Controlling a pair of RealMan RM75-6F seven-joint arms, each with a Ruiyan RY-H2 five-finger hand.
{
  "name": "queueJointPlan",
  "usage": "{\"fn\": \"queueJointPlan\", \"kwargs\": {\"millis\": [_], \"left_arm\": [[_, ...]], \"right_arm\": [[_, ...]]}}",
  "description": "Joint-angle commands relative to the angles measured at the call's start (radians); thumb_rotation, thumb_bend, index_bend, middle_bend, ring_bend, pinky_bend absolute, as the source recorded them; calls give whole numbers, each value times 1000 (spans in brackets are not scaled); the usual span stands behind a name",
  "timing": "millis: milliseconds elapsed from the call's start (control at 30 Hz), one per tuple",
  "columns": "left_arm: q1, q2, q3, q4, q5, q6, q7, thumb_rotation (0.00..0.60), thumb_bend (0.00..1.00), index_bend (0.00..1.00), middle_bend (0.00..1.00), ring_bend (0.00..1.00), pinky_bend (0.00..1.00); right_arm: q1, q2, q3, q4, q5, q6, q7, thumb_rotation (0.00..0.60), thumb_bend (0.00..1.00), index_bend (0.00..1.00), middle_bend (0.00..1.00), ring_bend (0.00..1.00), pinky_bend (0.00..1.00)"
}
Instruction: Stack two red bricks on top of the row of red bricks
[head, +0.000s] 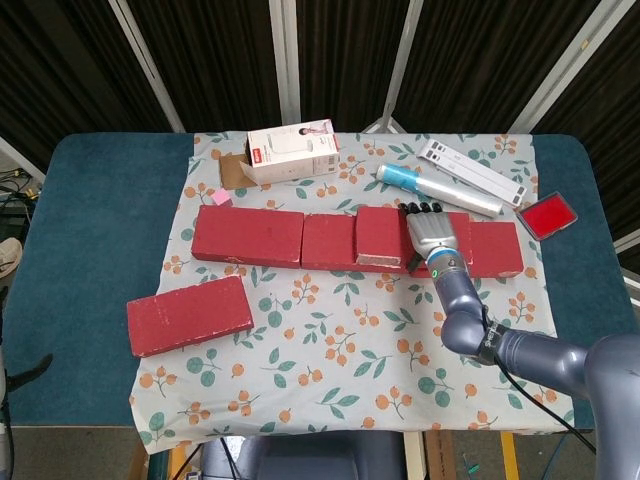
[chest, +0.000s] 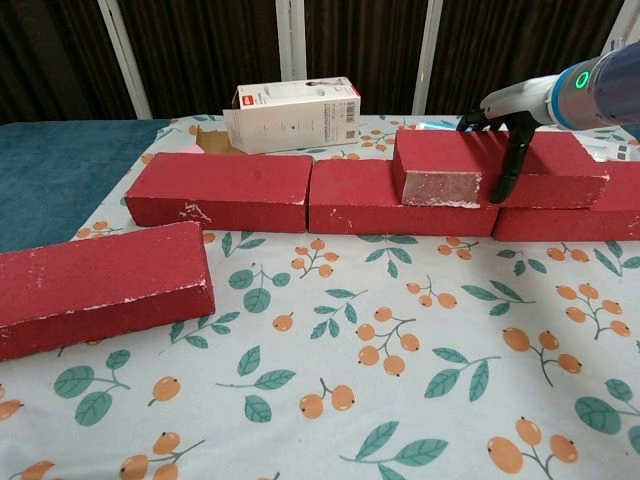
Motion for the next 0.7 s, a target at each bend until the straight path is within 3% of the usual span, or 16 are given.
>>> {"fn": "queueJointPlan", "kwargs": {"millis": [33,400,600,700], "left_arm": [[0,-1,0,0,0,1,1,600,0,53,0,0,124],[1,-4,-3,0,-4,5,6,600,0,53,0,0,124],[2,-5,-5,3,-2,9,2,600,0,53,0,0,124],[2,-2,-1,2,3,5,-2,600,0,53,0,0,124]], "right_arm": [[2,-1,-1,-1,4,4,0,600,19,6,43,0,0],[3,10,10,-19,0,26,12,600,20,0,2,0,0],[5,75,12,-110,-6,44,5,600,19,0,0,0,0],[18,140,-7,-205,19,62,-31,600,19,0,0,0,0]]}}
